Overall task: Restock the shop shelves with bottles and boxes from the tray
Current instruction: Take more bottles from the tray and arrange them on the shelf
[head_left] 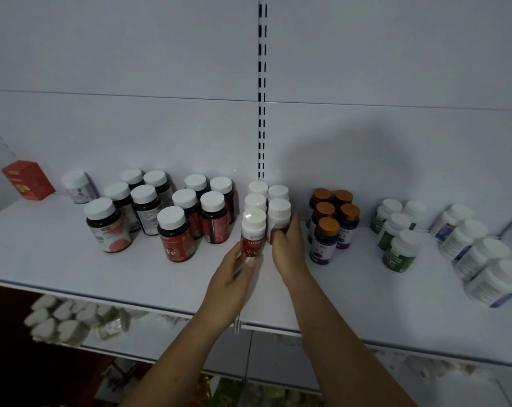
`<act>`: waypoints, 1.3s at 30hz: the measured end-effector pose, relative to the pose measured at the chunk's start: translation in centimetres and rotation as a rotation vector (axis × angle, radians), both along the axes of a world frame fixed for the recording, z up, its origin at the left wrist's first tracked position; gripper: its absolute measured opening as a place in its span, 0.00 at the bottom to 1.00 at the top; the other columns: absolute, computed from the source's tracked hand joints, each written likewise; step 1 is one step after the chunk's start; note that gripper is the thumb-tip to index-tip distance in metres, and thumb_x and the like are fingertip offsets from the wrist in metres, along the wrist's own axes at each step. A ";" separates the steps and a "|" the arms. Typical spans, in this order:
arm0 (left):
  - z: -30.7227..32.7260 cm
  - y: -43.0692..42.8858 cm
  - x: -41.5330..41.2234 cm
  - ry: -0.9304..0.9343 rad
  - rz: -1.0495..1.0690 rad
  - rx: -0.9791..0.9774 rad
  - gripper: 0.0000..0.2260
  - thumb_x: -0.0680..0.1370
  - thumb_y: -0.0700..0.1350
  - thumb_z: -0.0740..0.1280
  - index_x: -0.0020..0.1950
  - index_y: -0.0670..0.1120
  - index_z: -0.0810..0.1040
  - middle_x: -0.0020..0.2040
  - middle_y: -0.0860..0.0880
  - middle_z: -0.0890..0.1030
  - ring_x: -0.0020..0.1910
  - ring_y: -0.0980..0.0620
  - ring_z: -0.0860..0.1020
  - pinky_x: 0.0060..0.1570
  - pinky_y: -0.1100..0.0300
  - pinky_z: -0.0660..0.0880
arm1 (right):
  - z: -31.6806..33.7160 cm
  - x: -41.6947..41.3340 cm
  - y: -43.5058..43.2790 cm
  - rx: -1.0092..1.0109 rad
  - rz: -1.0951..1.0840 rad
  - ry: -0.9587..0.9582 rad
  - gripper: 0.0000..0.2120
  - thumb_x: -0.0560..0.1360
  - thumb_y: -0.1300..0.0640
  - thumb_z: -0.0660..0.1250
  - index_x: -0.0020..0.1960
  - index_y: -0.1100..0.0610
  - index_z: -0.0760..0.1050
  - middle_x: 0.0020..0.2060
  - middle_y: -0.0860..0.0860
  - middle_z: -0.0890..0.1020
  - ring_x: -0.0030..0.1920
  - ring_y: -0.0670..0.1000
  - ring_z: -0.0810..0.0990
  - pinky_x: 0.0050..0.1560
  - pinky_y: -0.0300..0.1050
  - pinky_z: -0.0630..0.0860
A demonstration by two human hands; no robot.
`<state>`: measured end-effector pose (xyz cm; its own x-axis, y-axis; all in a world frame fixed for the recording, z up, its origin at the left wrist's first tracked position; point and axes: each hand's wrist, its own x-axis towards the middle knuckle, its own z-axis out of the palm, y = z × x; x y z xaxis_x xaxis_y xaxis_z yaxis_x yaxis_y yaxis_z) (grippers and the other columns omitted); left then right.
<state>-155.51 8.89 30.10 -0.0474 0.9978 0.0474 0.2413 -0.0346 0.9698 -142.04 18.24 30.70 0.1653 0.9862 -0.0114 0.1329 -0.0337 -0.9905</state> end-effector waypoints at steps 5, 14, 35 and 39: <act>0.0 -0.1 -0.1 -0.027 0.005 -0.008 0.21 0.87 0.49 0.63 0.81 0.58 0.67 0.74 0.63 0.74 0.70 0.71 0.71 0.64 0.78 0.66 | -1.4 -0.3 1.4 0.027 0.003 -0.040 0.35 0.77 0.56 0.62 0.83 0.47 0.56 0.76 0.53 0.71 0.75 0.57 0.72 0.74 0.65 0.70; -0.3 0.0 -0.2 -0.030 0.019 -0.006 0.21 0.87 0.48 0.63 0.80 0.58 0.68 0.74 0.63 0.74 0.72 0.68 0.71 0.67 0.73 0.66 | -1.1 -0.1 1.8 0.035 -0.025 -0.108 0.34 0.80 0.60 0.67 0.83 0.52 0.57 0.77 0.55 0.70 0.75 0.57 0.71 0.75 0.63 0.70; 4.1 -2.3 -1.1 0.049 0.090 0.137 0.24 0.84 0.50 0.66 0.81 0.56 0.65 0.72 0.65 0.72 0.69 0.71 0.71 0.65 0.71 0.72 | 3.8 0.4 -4.4 0.209 0.054 -0.252 0.34 0.82 0.66 0.61 0.84 0.51 0.53 0.79 0.51 0.64 0.79 0.50 0.63 0.80 0.49 0.60; 9.3 -3.3 -4.2 0.262 0.102 0.363 0.23 0.84 0.50 0.66 0.79 0.55 0.68 0.73 0.63 0.74 0.72 0.66 0.71 0.69 0.68 0.69 | 8.3 -0.5 -7.4 0.382 0.203 -0.325 0.33 0.83 0.60 0.63 0.84 0.50 0.54 0.81 0.49 0.62 0.80 0.46 0.61 0.80 0.48 0.61</act>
